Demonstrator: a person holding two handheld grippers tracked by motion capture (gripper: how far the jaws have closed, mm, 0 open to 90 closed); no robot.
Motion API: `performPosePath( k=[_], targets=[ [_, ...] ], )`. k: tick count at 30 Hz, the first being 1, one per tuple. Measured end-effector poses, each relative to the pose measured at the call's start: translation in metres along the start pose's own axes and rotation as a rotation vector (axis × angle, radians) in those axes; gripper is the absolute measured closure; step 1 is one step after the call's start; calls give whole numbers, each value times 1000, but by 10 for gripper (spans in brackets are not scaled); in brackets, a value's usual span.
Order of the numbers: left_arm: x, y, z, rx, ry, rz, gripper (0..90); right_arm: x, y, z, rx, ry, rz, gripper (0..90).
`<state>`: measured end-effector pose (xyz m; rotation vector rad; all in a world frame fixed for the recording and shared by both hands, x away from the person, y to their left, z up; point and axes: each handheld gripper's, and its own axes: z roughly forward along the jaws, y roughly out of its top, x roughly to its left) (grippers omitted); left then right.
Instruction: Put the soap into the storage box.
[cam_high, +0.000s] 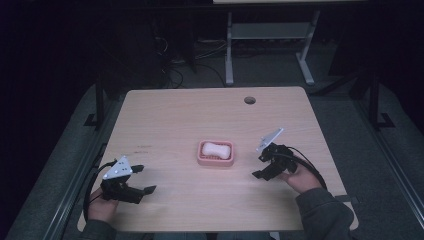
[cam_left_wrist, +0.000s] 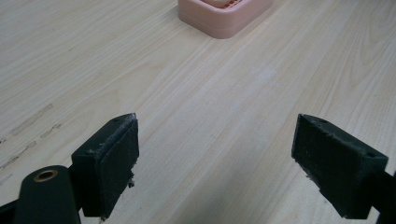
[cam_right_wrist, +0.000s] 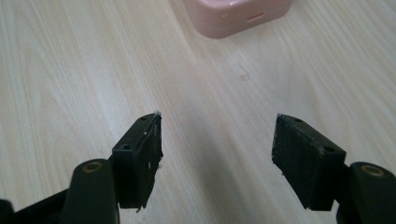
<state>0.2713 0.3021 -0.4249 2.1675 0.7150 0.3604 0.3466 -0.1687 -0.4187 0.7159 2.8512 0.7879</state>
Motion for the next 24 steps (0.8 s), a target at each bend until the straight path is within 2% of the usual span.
performPosePath(
  k=[13,24],
  targets=[
    [-1,-1,1,5,0,-9,148,8,-22,-8,-40,-14,13,326],
    [-2,0,3,14,-2,-5,148,16,-39,-11,-60,-15,52,326]
  ],
)
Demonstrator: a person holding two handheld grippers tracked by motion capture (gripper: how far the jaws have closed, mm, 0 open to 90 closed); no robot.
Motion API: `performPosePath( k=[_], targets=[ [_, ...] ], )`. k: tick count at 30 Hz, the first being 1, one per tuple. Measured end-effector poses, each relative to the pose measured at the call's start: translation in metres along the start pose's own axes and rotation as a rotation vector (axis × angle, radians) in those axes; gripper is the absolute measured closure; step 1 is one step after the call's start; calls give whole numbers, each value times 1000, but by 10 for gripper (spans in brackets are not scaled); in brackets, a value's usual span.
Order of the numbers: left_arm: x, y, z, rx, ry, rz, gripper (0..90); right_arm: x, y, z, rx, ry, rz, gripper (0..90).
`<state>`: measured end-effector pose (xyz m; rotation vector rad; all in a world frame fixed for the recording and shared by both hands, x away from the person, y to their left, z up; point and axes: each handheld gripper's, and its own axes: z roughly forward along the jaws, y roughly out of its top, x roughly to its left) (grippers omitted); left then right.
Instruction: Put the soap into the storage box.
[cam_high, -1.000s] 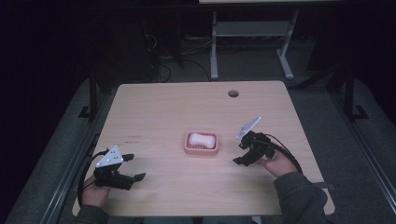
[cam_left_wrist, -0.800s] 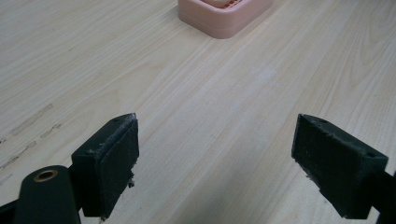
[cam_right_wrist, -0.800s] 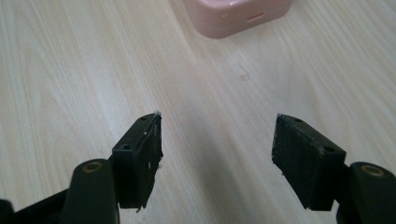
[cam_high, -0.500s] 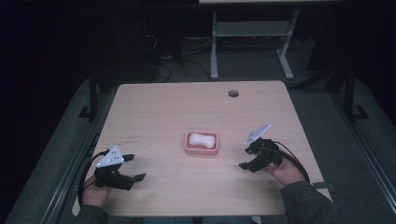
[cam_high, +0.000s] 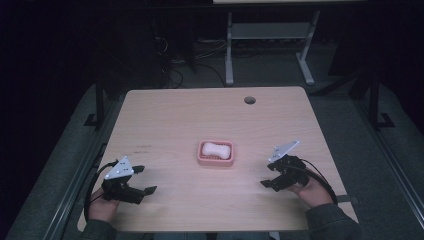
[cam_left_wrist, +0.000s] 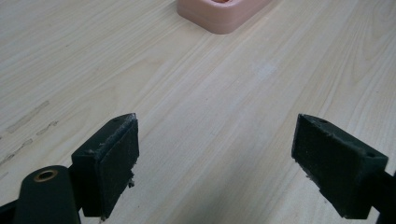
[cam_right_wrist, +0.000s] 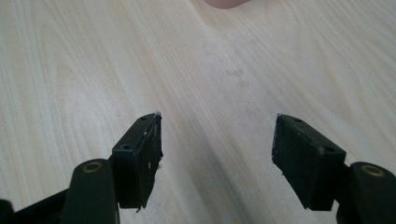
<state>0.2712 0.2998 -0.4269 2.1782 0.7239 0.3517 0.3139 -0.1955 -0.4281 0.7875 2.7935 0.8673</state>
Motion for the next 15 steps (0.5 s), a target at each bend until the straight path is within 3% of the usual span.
performPosePath(
  k=[15],
  targets=[
    [-2,1,4,21,-9,11,148,10,-29,-9,-57,-13,35,321]
  ],
)
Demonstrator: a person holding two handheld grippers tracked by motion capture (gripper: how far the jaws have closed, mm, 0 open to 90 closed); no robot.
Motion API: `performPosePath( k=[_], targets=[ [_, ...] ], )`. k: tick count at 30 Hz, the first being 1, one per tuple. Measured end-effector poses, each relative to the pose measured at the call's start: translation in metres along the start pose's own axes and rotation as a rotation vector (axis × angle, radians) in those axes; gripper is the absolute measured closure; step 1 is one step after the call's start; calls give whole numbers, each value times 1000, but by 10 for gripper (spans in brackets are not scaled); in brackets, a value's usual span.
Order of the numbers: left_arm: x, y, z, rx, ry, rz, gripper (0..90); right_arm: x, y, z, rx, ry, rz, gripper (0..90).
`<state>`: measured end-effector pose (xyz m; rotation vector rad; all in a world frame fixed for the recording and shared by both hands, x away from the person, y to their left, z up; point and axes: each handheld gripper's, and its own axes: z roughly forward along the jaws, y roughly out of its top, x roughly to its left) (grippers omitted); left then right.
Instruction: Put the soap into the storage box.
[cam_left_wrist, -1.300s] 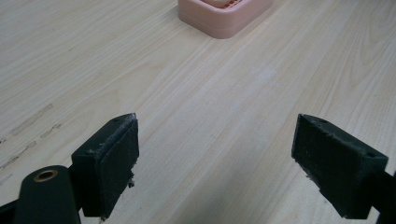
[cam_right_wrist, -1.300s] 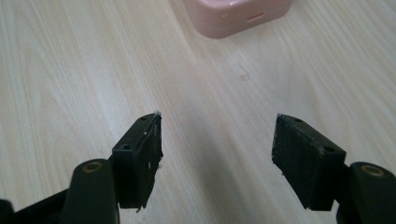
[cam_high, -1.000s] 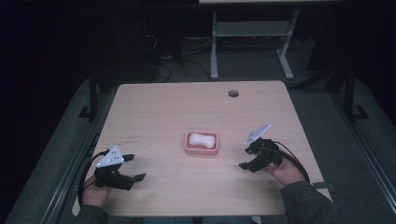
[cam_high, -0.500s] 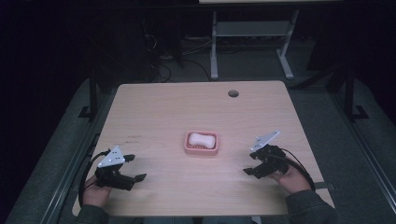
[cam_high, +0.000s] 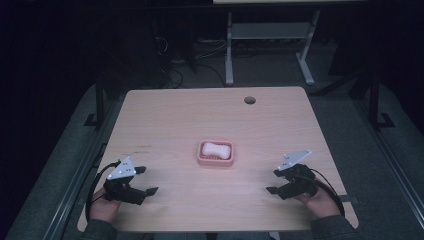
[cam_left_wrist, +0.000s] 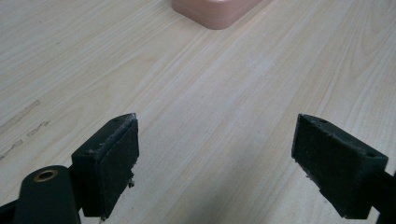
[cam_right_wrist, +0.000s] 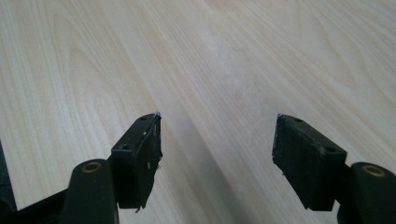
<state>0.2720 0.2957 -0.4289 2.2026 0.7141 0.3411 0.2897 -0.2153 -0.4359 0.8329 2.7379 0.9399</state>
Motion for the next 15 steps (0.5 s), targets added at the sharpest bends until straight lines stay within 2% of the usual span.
performPosePath(
  k=[7,15],
  targets=[
    [0,0,1,12,-4,12,148,8,-13,-9,-40,-27,-1,320],
    [-1,0,2,7,-6,-1,148,13,-25,-13,-72,-57,21,286]
  ],
)
